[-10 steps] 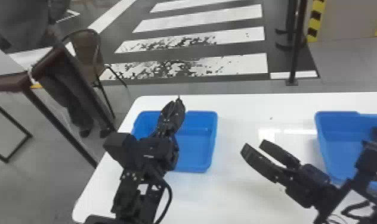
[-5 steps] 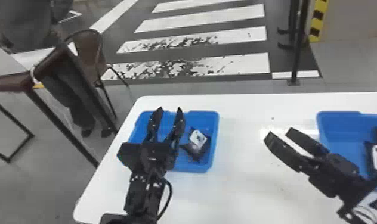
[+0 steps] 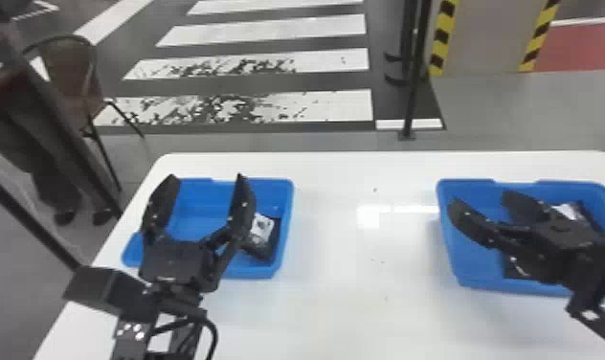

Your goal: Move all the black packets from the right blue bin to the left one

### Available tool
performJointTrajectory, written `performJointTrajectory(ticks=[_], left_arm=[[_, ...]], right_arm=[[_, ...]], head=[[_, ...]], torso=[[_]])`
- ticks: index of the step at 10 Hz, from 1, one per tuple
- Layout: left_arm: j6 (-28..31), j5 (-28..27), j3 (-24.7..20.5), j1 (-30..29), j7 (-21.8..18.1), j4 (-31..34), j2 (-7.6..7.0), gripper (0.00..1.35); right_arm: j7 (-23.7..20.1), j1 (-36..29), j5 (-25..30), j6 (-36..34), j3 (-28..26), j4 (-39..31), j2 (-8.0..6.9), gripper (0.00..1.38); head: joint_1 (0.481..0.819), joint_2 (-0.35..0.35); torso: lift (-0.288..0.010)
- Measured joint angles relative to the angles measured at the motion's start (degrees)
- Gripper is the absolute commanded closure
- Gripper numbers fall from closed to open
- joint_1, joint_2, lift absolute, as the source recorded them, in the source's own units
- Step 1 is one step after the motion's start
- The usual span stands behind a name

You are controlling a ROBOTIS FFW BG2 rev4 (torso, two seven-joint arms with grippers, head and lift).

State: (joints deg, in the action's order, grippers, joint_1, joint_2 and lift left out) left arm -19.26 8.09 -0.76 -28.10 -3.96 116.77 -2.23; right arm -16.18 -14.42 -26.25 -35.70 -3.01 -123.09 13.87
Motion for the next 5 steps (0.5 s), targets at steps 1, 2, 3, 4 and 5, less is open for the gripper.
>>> performJointTrajectory(ticks=[1,2,3,4,5], left_arm=[[0.7,0.91,0.97,-2.16,0.0,1.89,0.08,0.11],[1.52,1.35,1.81,-3.44,-0.09,2.71,0.04,0.11],[1.98,1.56,2.24,-3.93,-0.4,2.91,-0.17,0.11],[2.09,1.6,2.37,-4.06,-0.68,2.96,-0.24,0.11],[2.35,1.59,2.54,-4.01,-1.17,2.96,-0.29,0.11]], right_arm=[[4.97,-0.96,3.26,-7.76,-2.09,-4.37,-0.42,0.13],[7.97,-1.53,5.5,-13.43,-3.76,-6.71,-0.85,0.13],[10.15,-1.3,7.61,-17.55,-4.76,-6.97,-1.13,0.14],[11.61,-0.15,9.34,-20.2,-5.15,-5.46,-1.2,0.14],[12.44,1.96,11.01,-22.13,-5.29,-2.51,-1.21,0.15]], head=[[0.695,0.034],[0.695,0.008],[0.695,-0.033],[0.695,-0.066],[0.695,-0.092]], torso=[[-0.14],[-0.14],[-0.14],[-0.14],[-0.14]])
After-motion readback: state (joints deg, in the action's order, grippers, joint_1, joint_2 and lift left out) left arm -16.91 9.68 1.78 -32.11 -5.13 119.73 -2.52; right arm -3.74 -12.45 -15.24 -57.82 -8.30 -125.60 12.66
